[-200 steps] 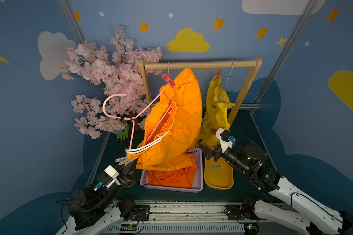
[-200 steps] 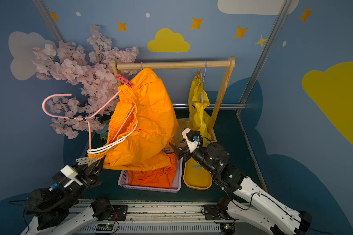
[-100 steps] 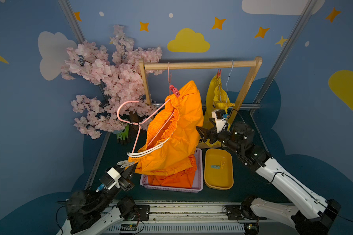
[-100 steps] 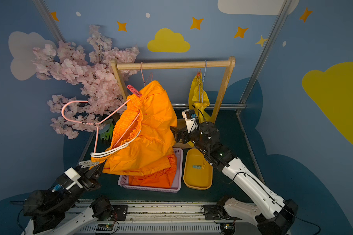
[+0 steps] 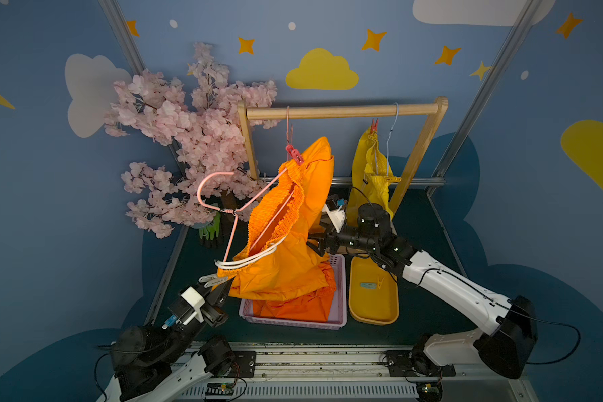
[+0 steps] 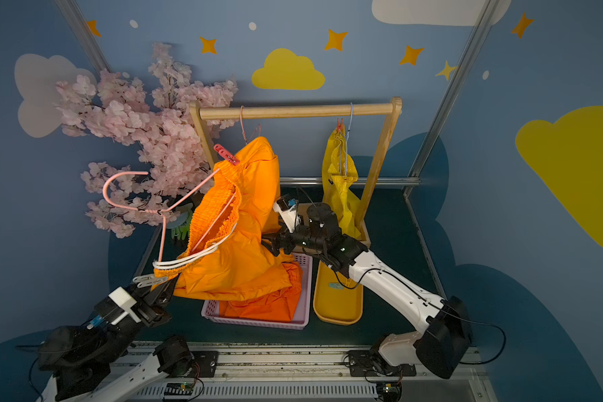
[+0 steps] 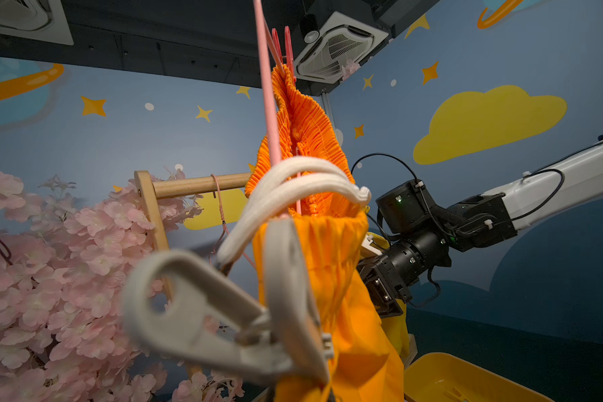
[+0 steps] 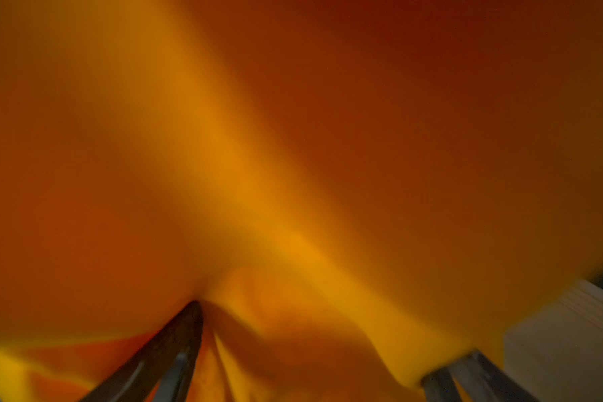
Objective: Remove the clothespins securing shorts to the hanger
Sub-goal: Adjust the shorts in the basket.
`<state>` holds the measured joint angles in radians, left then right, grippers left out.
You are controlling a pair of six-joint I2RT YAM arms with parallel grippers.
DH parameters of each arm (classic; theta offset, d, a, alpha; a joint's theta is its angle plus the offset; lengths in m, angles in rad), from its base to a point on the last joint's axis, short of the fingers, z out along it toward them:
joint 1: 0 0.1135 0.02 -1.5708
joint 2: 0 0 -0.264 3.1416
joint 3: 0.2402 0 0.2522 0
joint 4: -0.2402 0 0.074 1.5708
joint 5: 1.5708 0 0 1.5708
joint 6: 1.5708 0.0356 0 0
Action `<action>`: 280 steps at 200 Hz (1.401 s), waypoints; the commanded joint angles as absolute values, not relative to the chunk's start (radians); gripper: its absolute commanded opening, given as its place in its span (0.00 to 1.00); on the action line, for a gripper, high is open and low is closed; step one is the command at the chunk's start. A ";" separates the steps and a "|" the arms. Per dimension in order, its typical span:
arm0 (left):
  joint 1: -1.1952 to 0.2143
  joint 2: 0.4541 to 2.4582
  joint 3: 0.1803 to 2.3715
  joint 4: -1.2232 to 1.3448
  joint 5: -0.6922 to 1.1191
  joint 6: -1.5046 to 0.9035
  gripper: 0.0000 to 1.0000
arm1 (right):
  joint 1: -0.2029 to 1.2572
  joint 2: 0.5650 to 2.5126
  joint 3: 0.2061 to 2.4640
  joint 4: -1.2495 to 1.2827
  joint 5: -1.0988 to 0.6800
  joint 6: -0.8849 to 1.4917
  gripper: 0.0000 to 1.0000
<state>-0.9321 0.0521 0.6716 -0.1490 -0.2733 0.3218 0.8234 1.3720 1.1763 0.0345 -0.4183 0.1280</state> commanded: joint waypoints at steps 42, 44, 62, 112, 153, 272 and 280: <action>-0.934 0.185 0.691 -0.072 -0.231 0.342 0.03 | 0.978 1.424 1.168 0.210 -0.599 0.195 0.92; -0.934 0.189 0.692 -0.074 -0.229 0.343 0.03 | 0.980 1.424 1.166 0.210 -0.598 0.194 0.92; -0.934 0.216 0.701 -0.105 -0.220 0.344 0.03 | 0.989 1.391 1.128 0.213 -0.593 0.208 0.92; -0.934 0.290 0.727 -0.189 -0.195 0.356 0.03 | 1.000 1.277 0.937 0.138 -0.486 0.276 0.92; -0.933 0.365 0.721 -0.260 -0.177 0.325 0.03 | 0.999 1.305 0.795 0.223 -0.427 0.301 0.92; -0.927 0.346 0.742 -0.499 -0.235 0.097 0.03 | 0.936 1.318 0.809 -0.016 -0.391 0.211 0.92; -0.927 0.354 0.765 -0.536 -0.240 0.112 0.03 | 0.912 1.260 0.807 -0.072 -0.391 0.197 0.92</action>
<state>-0.9295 0.3538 0.6846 -0.4534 -0.2253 0.1165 0.9642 1.4094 0.7940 0.0753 -0.4030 0.2455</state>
